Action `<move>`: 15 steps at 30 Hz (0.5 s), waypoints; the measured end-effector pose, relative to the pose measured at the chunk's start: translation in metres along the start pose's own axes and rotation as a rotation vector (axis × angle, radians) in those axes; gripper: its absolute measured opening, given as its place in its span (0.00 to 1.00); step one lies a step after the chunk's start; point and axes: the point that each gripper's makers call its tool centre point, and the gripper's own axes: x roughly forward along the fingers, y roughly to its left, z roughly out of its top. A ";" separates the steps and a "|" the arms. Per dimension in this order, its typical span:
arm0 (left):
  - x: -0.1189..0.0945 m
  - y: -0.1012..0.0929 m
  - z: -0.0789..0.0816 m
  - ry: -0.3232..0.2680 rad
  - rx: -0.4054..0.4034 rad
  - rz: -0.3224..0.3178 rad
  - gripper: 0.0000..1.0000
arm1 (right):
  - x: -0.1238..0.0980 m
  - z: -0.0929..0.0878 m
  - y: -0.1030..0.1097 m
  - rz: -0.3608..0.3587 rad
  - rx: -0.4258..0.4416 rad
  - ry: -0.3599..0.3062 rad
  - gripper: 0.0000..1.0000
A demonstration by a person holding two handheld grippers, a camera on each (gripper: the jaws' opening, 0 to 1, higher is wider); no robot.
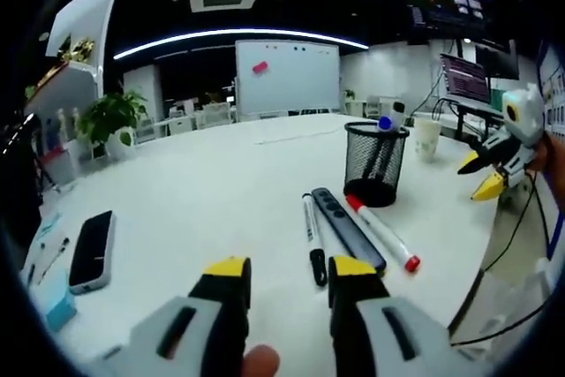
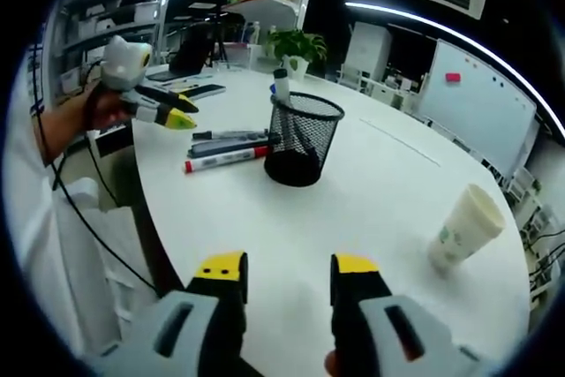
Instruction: Place the scattered laser pointers and whiteboard markers into the pen holder and stack the scattered paper cups together
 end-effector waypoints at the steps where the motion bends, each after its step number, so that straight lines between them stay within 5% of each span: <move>1: 0.000 0.000 -0.001 0.001 -0.001 0.000 0.36 | 0.000 0.000 0.000 -0.001 -0.001 0.001 0.38; 15: 0.010 0.002 -0.004 -0.007 -0.044 -0.003 0.32 | 0.001 0.001 0.000 -0.004 -0.012 0.002 0.37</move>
